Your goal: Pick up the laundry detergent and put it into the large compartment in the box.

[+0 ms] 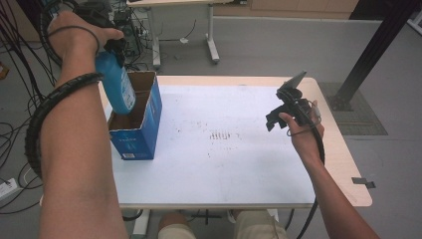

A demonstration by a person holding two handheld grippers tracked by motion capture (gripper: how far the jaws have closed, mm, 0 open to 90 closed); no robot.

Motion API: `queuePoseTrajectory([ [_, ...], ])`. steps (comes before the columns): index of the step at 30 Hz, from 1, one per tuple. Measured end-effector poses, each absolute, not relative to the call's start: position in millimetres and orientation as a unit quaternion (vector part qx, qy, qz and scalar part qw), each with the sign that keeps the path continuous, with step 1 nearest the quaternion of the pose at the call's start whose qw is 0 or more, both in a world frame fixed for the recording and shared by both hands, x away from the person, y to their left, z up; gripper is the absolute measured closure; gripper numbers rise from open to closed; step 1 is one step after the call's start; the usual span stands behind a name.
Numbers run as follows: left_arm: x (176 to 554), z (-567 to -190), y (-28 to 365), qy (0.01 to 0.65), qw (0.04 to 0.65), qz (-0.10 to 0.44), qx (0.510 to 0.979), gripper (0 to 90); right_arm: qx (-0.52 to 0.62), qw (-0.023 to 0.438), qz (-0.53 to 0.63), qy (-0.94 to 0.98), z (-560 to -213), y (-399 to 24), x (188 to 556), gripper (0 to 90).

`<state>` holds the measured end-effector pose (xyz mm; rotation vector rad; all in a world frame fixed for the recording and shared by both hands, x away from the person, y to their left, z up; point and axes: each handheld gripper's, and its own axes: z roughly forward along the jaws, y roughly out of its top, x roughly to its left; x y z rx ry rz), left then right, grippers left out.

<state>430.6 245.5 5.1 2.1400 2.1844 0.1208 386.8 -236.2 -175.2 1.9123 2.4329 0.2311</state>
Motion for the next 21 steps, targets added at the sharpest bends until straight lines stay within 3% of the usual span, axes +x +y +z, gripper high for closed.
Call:
queuePoseTrajectory([
  [21, 433.3, -62.9, 242.8, 0.708, 0.032, 0.023, 0.705, 37.8, 0.613, 0.027, 0.077, 0.786, -172.9, -236.8, 382.5, 9.2],
])
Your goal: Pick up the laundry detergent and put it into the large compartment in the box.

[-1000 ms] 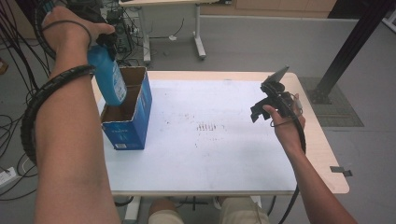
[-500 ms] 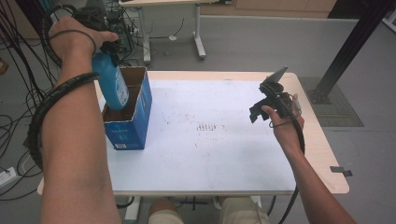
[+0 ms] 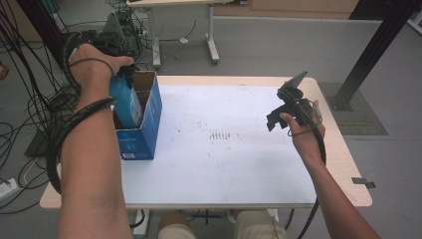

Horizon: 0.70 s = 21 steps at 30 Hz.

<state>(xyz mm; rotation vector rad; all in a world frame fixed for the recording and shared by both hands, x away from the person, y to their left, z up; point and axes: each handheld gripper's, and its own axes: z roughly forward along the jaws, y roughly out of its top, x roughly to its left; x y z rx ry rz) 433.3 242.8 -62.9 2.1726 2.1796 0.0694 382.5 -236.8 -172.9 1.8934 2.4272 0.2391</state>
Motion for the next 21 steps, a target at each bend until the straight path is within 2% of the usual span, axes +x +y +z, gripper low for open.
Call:
queuePoseTrajectory([
  [21, 435.2, -131.5, 228.7, 0.696, 0.013, 0.024, 0.717, 37.8, 0.612, 0.026, 0.070, 0.787, -177.7, -233.8, 385.2, 9.2],
])
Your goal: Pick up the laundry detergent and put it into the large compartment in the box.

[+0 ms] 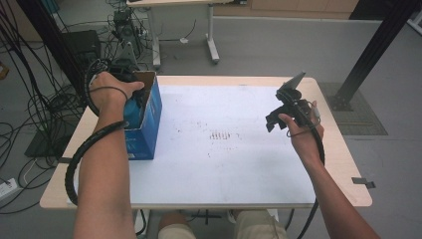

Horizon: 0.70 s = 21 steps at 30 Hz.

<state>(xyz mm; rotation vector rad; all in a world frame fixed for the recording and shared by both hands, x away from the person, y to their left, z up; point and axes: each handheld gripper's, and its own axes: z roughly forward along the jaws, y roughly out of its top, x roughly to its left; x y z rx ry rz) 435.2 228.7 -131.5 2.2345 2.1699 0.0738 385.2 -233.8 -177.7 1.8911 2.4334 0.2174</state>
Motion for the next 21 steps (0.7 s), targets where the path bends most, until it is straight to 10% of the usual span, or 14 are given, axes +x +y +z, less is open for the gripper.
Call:
queuePoseTrajectory([
  [21, 432.1, -167.4, 231.2, 0.688, 0.000, 0.016, 0.725, 37.7, 0.615, 0.025, 0.065, 0.786, -181.7, -233.1, 386.2, 9.2],
])
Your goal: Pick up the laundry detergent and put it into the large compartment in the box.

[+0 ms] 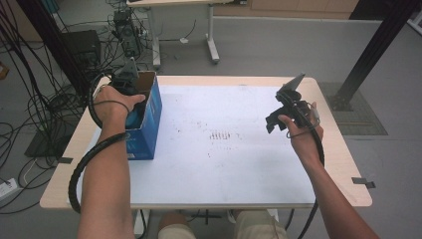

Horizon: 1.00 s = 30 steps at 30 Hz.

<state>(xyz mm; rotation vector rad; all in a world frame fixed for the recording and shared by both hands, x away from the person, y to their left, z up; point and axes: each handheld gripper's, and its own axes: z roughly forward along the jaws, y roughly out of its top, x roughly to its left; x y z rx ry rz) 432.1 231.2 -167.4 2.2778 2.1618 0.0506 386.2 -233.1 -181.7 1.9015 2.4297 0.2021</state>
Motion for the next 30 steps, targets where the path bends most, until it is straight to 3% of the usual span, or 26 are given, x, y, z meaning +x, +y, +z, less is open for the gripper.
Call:
queuePoseTrajectory([
  [30, 432.9, -169.3, 231.9, 0.689, 0.005, 0.016, 0.724, 37.3, 0.618, 0.021, 0.069, 0.783, -183.6, -235.2, 386.8, 9.2],
])
